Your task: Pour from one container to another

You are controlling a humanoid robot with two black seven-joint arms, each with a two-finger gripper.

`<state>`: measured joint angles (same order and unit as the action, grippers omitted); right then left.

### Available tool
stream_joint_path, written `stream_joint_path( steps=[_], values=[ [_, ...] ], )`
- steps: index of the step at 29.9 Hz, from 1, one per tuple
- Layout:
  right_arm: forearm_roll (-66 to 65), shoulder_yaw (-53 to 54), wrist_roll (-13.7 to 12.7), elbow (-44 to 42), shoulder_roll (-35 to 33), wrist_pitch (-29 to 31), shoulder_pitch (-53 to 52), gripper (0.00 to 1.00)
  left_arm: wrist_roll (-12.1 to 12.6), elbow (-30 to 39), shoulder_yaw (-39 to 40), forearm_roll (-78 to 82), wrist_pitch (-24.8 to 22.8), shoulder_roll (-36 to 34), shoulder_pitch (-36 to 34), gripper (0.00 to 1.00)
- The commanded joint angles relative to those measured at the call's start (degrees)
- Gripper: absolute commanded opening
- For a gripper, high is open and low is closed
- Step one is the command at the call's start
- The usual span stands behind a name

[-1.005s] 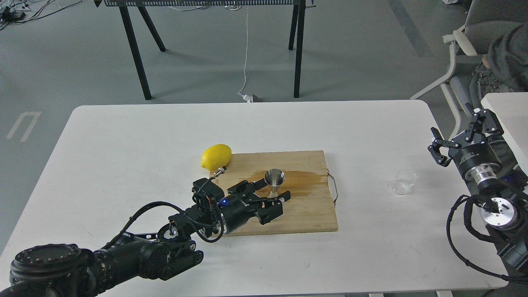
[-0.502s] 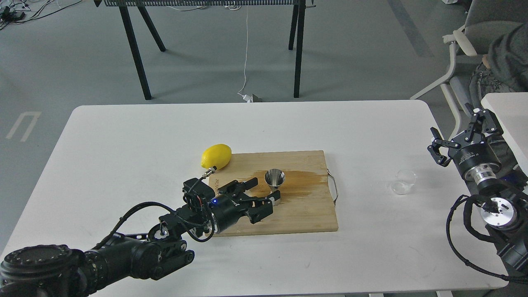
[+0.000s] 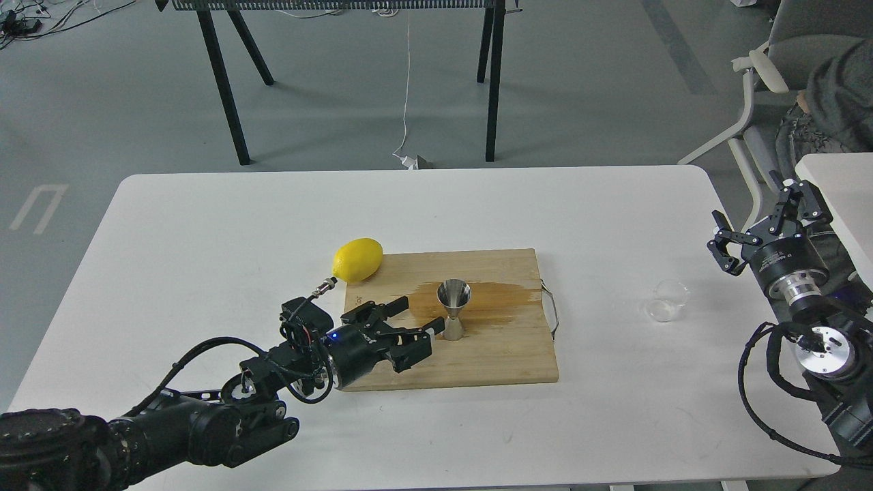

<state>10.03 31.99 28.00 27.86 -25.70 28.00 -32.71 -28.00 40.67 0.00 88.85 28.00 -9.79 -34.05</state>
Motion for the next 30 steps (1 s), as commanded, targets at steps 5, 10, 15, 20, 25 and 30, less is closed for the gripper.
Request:
stream_joint_path(
  steps=[5,10,15,20,25,30],
  values=[
    [0.0,0.0,0.0,0.0,0.0,0.0,0.0,0.99,0.0,4.9,1.5,-0.8,0.0,-5.1,0.3,0.92],
    [0.0,0.0,0.0,0.0,0.0,0.0,0.0,0.99,0.0,7.6,4.1,-1.3,0.0,-8.5,0.6,0.92],
    [0.1,0.0,0.0,0.1,0.0,0.0,-0.1,0.99,0.0,12.6,7.9,-5.7,0.0,-12.9,0.6,0.92],
    [0.1,0.1,0.0,0.3,0.0,0.0,-0.2,0.99,0.0,15.4,14.4,-8.1,0.0,-17.4,0.5,0.92],
    [0.1,0.1,0.0,0.1,0.0,0.0,-0.5,0.99,0.0,16.0,23.6,-11.0,-14.9,-20.5,0.5,0.92],
    [0.1,0.1,0.0,0.2,0.0,0.0,-0.7,0.99,0.0,15.4,31.0,-17.1,-33.4,-23.4,-0.1,0.92]
  ],
)
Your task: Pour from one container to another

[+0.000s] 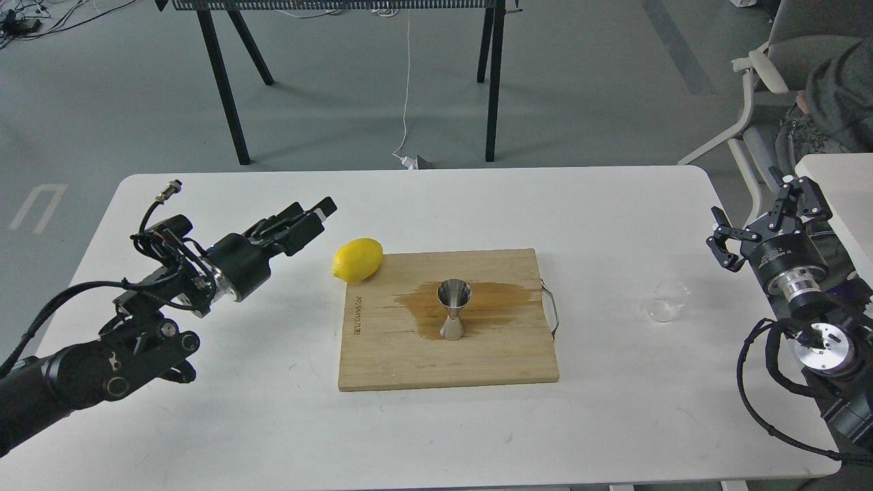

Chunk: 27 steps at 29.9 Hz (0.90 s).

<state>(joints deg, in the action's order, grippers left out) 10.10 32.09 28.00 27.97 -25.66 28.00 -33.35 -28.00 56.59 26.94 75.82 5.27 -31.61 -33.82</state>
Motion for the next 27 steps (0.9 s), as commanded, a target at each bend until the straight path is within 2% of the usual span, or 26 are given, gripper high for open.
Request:
stream_joint_path(
  steps=[1,6,7,17,22,25,27],
  values=[
    [0.0,0.0,0.0,0.1,0.0,0.0,-0.1,0.99,0.0,-0.9,4.9,-5.8,-14.2,-2.0,-0.5,0.92],
    [-0.1,-0.1,0.0,0.1,0.8,0.0,-0.1,0.99,0.0,-3.7,5.4,-15.0,-31.1,-6.3,-3.5,0.92],
    [-0.1,-0.1,0.0,0.2,1.0,0.0,-0.1,0.99,0.0,-4.4,5.5,-16.8,-33.3,-6.9,-4.1,0.92],
    [-0.5,-0.8,-0.2,3.7,0.0,0.0,-0.8,0.99,0.0,-13.3,5.7,-38.1,-33.3,-10.0,-6.3,0.93],
    [0.4,-2.5,-4.7,7.4,-1.8,0.0,-2.4,0.99,0.0,-16.0,5.4,-56.1,-33.3,-10.2,-6.2,0.94],
    [1.9,-1.2,-4.9,12.4,-4.8,0.0,-2.3,0.99,0.0,-16.2,5.4,-61.1,-33.3,-10.1,-5.7,0.95],
    [7.5,-1.1,-5.0,15.6,-6.4,0.0,-1.8,0.99,0.0,-16.2,5.5,-61.6,-33.3,-9.9,-5.4,0.96]
  ],
)
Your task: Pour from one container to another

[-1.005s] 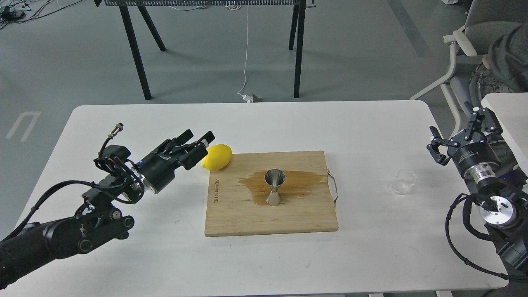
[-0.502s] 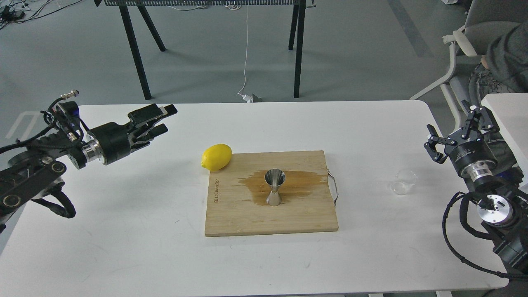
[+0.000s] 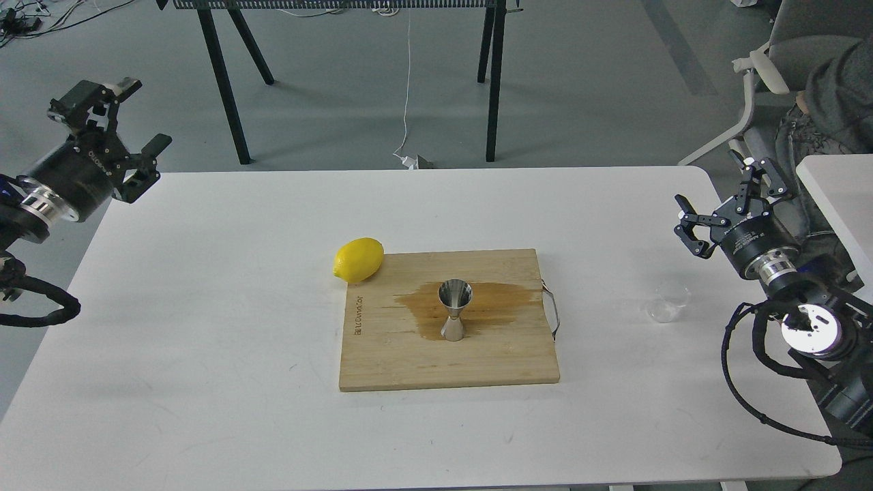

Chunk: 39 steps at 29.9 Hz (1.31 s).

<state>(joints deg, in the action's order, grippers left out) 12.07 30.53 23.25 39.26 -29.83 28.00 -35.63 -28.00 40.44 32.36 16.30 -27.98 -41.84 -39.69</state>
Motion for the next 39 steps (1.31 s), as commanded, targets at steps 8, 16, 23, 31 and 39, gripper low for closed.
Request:
stream_joint_path(
  steps=[8,16,23,31,39],
  values=[
    [21.2,-1.2,-0.2,16.5,-10.2,0.0,4.3,0.99,0.0,-0.1,-0.4,-1.5,0.0,0.2,0.7,1.0],
    [21.6,-0.5,0.0,22.4,-12.2,0.0,8.6,0.99,0.0,-8.4,0.0,-2.1,0.0,0.9,-0.6,1.0],
    [22.6,1.0,0.2,26.7,-12.4,0.0,14.3,0.99,0.0,-12.4,0.1,-4.6,0.0,2.5,-3.1,1.0],
    [28.2,1.5,0.1,30.3,-12.3,0.0,24.6,0.99,0.0,-12.4,0.4,-7.7,0.0,4.2,-3.0,1.0],
    [28.2,0.9,0.0,30.4,-11.5,0.0,26.2,0.99,0.0,-12.3,0.0,-9.5,0.0,5.9,-2.5,1.0]
  ],
)
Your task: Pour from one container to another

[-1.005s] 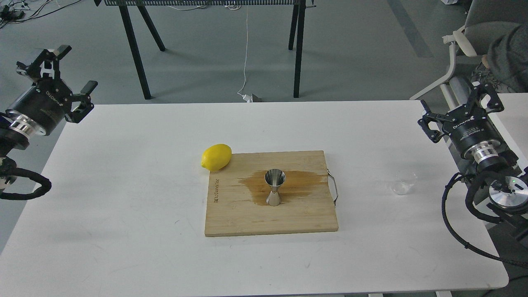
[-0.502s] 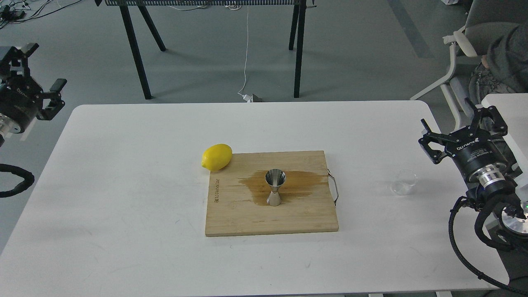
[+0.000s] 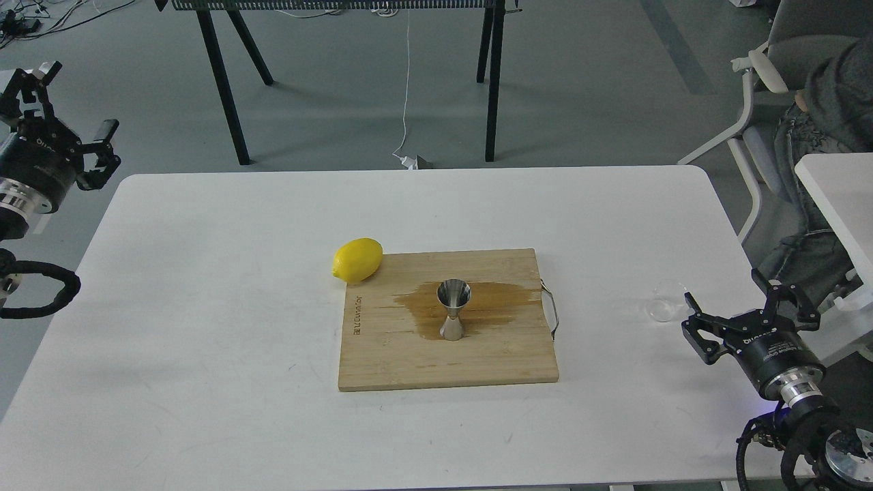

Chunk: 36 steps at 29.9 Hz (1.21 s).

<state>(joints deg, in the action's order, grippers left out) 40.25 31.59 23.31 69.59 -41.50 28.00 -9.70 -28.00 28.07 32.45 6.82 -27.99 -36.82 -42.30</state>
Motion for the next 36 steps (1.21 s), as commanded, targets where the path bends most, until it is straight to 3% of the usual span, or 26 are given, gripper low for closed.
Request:
stream_joint_path(
  steps=[1,15,20,36],
  values=[
    [0.1,-0.1,0.0,-0.2,0.2,0.0,0.4,0.99,0.0,0.1,-0.1,-0.1,0.0,1.1,0.1,1.0],
    [0.4,-0.7,-0.5,-7.7,7.6,0.0,-0.1,0.99,0.0,0.0,-0.5,-0.1,0.0,1.0,0.4,1.0],
    [0.4,-0.5,-2.4,-10.3,10.3,0.0,-0.1,0.99,0.0,-0.1,-0.5,0.0,0.0,1.1,0.5,1.0],
    [0.4,-0.3,-4.2,-17.1,16.6,0.0,-3.0,0.99,0.0,-1.4,-0.5,0.2,0.0,1.4,0.5,1.0]
  ],
)
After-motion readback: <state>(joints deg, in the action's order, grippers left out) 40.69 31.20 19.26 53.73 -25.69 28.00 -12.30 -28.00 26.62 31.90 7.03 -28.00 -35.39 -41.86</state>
